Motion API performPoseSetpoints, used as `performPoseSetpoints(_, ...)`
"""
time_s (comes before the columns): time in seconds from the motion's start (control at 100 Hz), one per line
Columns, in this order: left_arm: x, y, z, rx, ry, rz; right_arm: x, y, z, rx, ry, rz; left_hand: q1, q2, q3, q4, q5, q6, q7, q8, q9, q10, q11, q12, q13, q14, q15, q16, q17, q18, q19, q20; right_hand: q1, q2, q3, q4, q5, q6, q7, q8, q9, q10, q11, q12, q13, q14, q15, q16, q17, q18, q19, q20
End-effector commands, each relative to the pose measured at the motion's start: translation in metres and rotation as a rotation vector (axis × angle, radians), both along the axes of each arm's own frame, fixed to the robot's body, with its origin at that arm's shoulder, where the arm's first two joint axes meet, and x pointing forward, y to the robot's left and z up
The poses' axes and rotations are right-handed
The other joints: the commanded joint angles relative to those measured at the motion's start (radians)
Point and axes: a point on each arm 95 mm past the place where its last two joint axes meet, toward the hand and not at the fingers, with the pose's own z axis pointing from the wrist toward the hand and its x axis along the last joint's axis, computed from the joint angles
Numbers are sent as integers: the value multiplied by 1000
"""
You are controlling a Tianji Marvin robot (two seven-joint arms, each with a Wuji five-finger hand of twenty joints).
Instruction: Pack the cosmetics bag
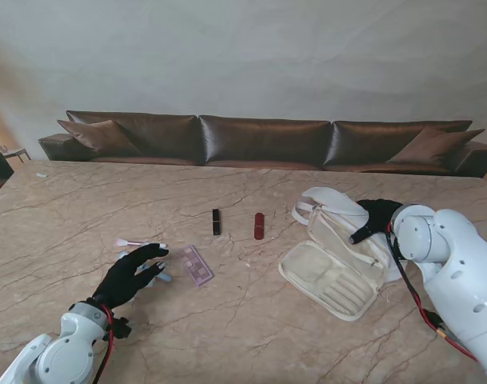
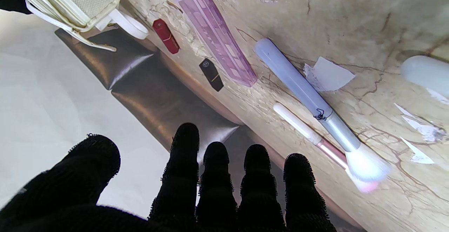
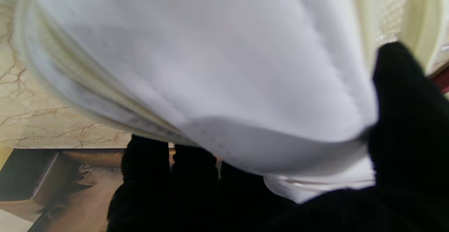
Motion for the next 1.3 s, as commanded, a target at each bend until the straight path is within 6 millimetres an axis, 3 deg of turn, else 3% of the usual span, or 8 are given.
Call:
performPoseSetpoints(0.0, -3, 0, -4, -3, 12, 1, -1, 3, -6, 14, 16, -4, -14, 22, -22, 13, 12, -45, 29, 10, 6, -32, -17, -7, -10, -25, -15, -7, -12, -1, -17, 7, -13, -107, 319, -58, 52, -46, 148, -23, 123, -49, 77, 55, 75, -33, 79, 54, 50, 24, 88, 30)
performPoseSetpoints(0.05, -3, 1, -4, -2, 13, 1, -1, 4, -6, 24, 23, -4, -13, 22, -21, 13, 15, -48, 33, 12, 6, -32, -16, -7, -9, -25, -14, -7, -13, -1, -17, 7, -88, -198, 587, -105, 161, -125, 316, -19, 247, -72, 98, 90, 131, -34, 126, 80, 89, 35, 141, 43)
performPoseSetpoints(0.16, -3, 1, -4, 0, 12, 1, -2, 6, -7, 68, 44, -7, -10, 21, -20, 12, 19, -51, 42, 17, 6, -31, -16, -7, -10, -28, -15, -8, -14, 0, -19, 6, -39, -119, 598, -133, 387, -325, 617, 86, 433, -66, 53, 98, 239, -3, 180, 98, 162, 71, 251, 75)
performPoseSetpoints(0.21, -3, 1, -4, 0, 11, 1, -2, 7, -8, 90, 54, -12, -9, 21, -19, 12, 20, -50, 45, 19, 6, -31, -15, -8, -10, -28, -15, -8, -14, 0, -19, 6, 12, -100, 584, -226, 411, -401, 757, -5, 489, -50, 8, 63, 264, 4, 180, 94, 185, 72, 285, 77)
performPoseSetpoints(0.29, -3, 1, -5, 0, 9, 2, -2, 10, -9, 135, 58, -15, -9, 20, -18, 11, 18, -50, 47, 21, 7, -30, -15, -8, -8, -28, -14, -7, -14, -1, -20, 6, 89, -61, 595, -238, 501, -488, 877, -47, 613, -43, -15, 24, 353, 22, 195, 84, 266, 87, 336, 71)
performPoseSetpoints(0.48, -1, 0, -4, 0, 14, -2, -3, 17, -8, 234, 79, -30, -9, 20, -17, 10, 15, -47, 47, 22, 6, -27, -15, -8, -8, -29, -15, -8, -13, -2, -21, 6, 251, 49, 556, -230, 549, -517, 910, 20, 668, -27, -15, 20, 414, 34, 201, 75, 318, 93, 372, 34)
performPoseSetpoints(0.92, 8, -5, 6, 36, 15, -41, -3, 33, -17, 322, 62, -19, 27, -39, 29, 10, 14, -25, 46, 22, 25, -21, -5, -3, 6, -30, -8, -5, -5, -6, -15, 9, 234, 39, 565, -232, 563, -476, 875, -1, 683, -8, -27, 5, 422, 47, 201, 76, 324, 100, 386, 30)
performPoseSetpoints(1.29, 37, -20, 26, 195, 26, -142, -10, 49, -22, 342, 33, -3, 129, -296, 374, -106, -35, -27, 96, 51, 36, -26, 47, 24, 38, -33, 24, 15, 9, -32, 39, 15, 220, 3, 608, -229, 583, -445, 878, -50, 716, 8, -20, -12, 466, 53, 235, 80, 386, 103, 440, 43)
